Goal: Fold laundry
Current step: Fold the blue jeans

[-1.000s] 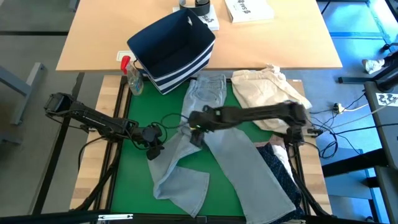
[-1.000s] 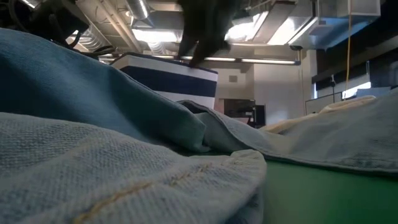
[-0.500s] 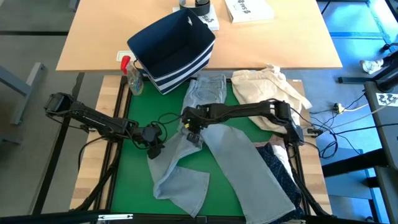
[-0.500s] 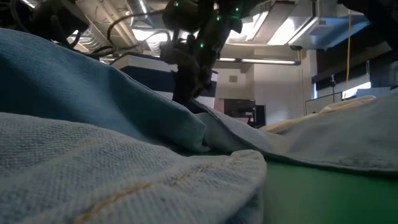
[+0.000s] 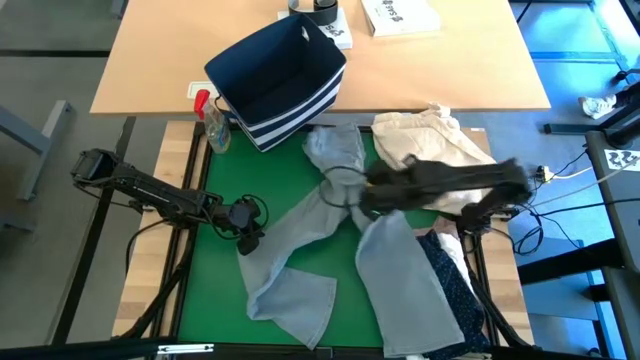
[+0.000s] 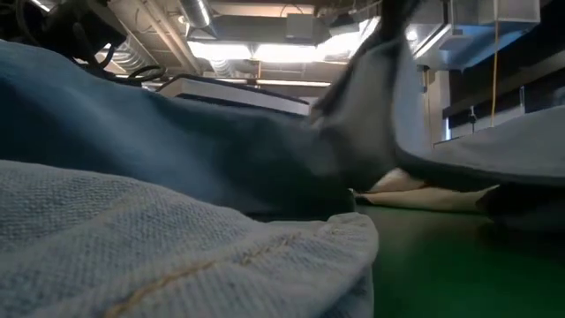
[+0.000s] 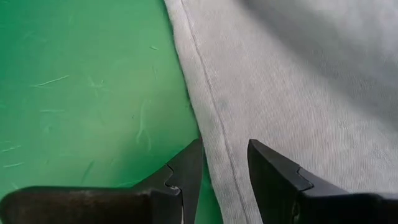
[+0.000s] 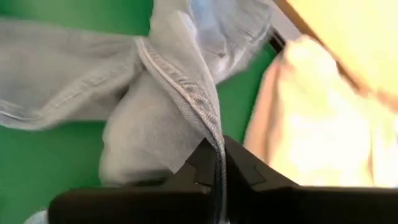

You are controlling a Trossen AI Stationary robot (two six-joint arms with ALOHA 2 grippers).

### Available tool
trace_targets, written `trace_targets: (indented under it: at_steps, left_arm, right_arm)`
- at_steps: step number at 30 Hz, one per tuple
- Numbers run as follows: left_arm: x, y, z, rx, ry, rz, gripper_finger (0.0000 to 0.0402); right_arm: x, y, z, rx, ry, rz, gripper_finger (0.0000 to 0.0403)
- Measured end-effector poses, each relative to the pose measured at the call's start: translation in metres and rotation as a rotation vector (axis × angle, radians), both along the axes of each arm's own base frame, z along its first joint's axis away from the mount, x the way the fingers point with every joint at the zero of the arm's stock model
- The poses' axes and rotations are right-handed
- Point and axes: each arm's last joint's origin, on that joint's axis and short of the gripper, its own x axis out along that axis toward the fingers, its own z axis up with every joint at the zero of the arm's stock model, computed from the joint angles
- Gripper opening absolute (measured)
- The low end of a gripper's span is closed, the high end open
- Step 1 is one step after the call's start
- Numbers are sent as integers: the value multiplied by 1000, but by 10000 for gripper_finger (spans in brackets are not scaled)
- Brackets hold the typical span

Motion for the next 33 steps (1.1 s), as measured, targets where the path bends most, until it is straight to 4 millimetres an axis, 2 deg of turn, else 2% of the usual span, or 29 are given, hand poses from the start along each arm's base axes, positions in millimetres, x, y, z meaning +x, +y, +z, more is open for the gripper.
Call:
trace_targets:
  at_steps: [3, 6, 9, 12, 18, 27, 33]
  left_arm:
    - [0, 0, 0, 2, 0, -3, 121]
    - [0, 0, 0, 5, 0, -6, 121]
    - [0, 0, 0, 5, -5, -7, 121]
    - [0, 0, 0, 15, -4, -20, 121]
    - [0, 0, 0, 16, -5, -22, 121]
    - [1, 1, 1, 24, -12, 21, 123]
    - [4, 0, 3, -13, -52, 24, 162]
  right_arm:
    - [-35, 23, 17, 58, -164, -45, 6]
    - [-61, 38, 21, 126, -267, -166, 9]
    - [-73, 52, 12, 142, -295, -197, 15]
    - [-81, 57, 5, 149, -310, -237, 11]
    - [-82, 61, -4, 164, -293, -257, 10]
    - [-82, 61, -5, 170, -291, -256, 12]
    - [-77, 63, -4, 184, -311, -194, 12]
